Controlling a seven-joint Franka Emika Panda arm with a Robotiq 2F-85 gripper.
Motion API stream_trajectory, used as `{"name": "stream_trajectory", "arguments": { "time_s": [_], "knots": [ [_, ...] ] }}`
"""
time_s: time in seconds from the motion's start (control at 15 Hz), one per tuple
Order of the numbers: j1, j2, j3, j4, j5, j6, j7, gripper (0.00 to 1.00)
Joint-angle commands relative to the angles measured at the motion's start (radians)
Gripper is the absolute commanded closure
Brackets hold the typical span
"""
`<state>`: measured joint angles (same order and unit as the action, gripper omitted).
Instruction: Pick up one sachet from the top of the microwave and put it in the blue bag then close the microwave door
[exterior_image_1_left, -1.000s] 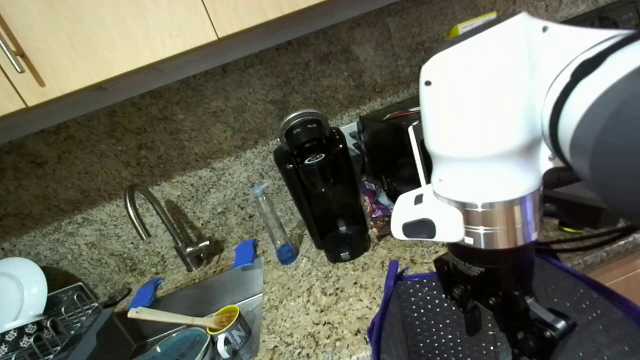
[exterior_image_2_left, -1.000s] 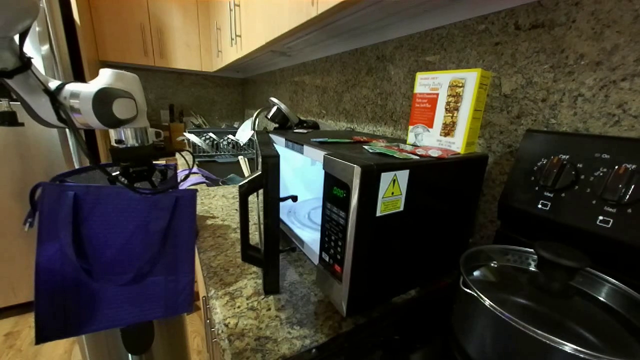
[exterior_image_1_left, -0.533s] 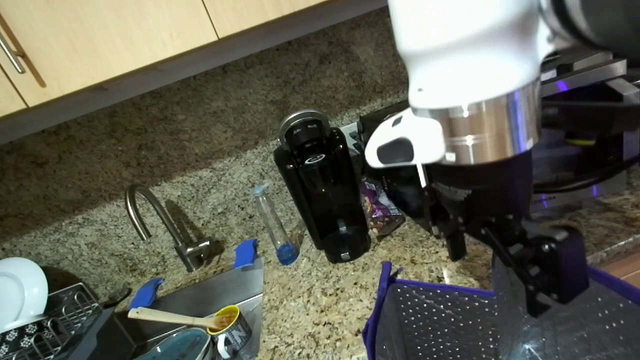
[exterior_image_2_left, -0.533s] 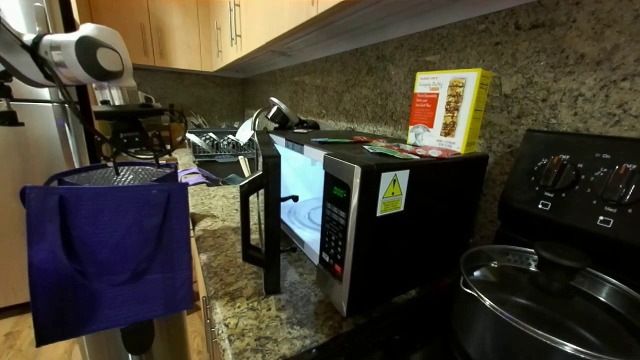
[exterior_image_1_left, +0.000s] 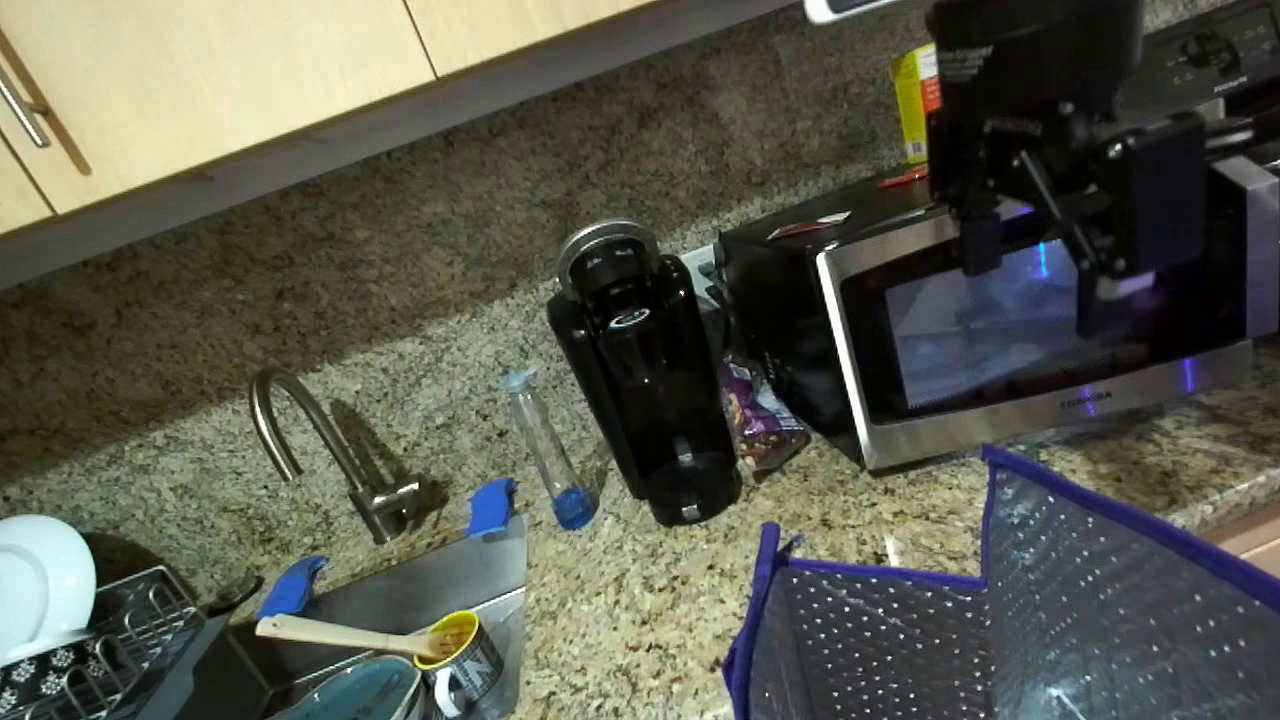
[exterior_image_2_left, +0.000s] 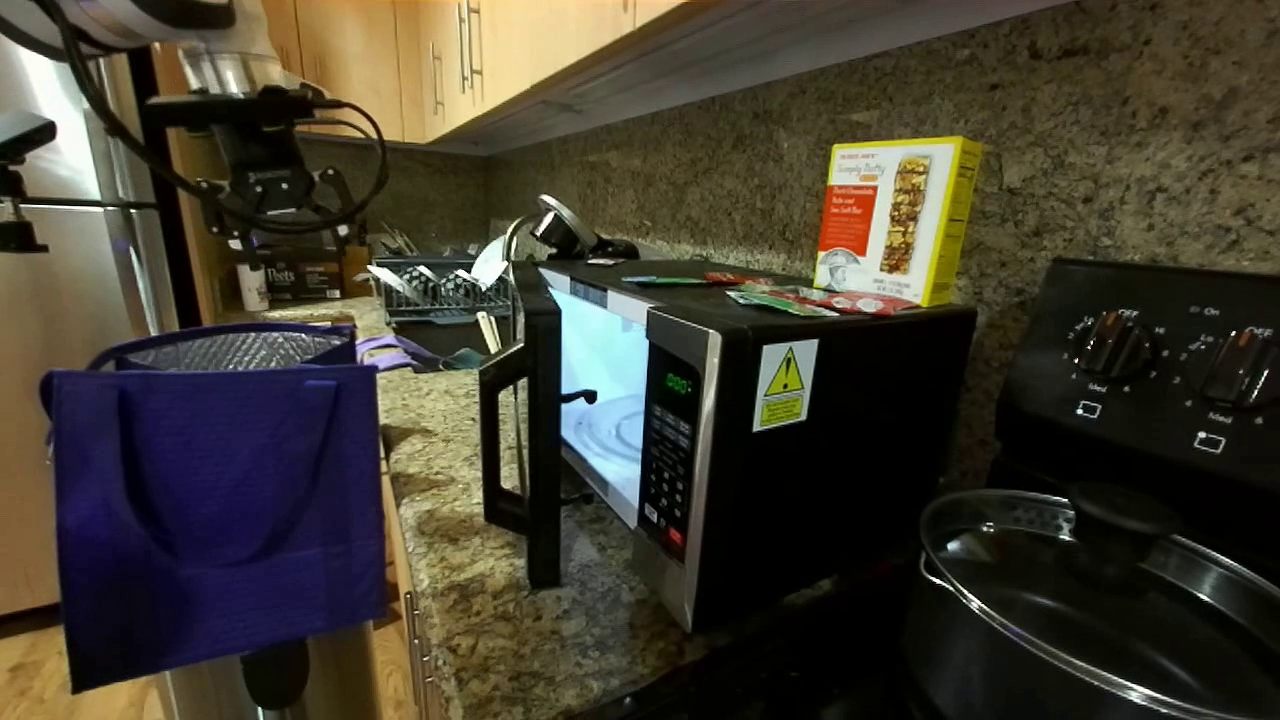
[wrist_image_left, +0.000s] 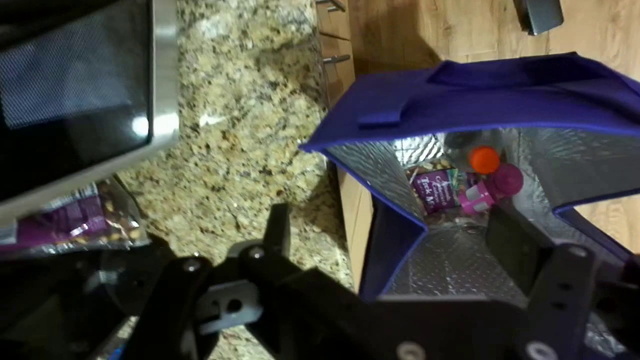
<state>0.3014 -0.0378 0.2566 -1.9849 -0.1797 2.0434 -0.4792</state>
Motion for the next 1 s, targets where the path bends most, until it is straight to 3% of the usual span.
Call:
{"name": "stream_trajectory", "arguments": {
  "time_s": [0.0, 0.33, 0.73, 0.93],
  "knots": [
    [-0.068, -0.080, -0.065, -0.114, 0.057, 0.029, -0.029, 0.00],
    [-0.129, -0.060, -0.141, -0.168, 0.006, 0.086, -0.077, 0.00],
    [-0.177, -0.005, -0.186, -0.143, -0.054, 0.105, -0.101, 0.00],
    [-0.205, 0.024, -0.211, -0.123, -0.032, 0.102, -0.086, 0.00]
  ]
}}
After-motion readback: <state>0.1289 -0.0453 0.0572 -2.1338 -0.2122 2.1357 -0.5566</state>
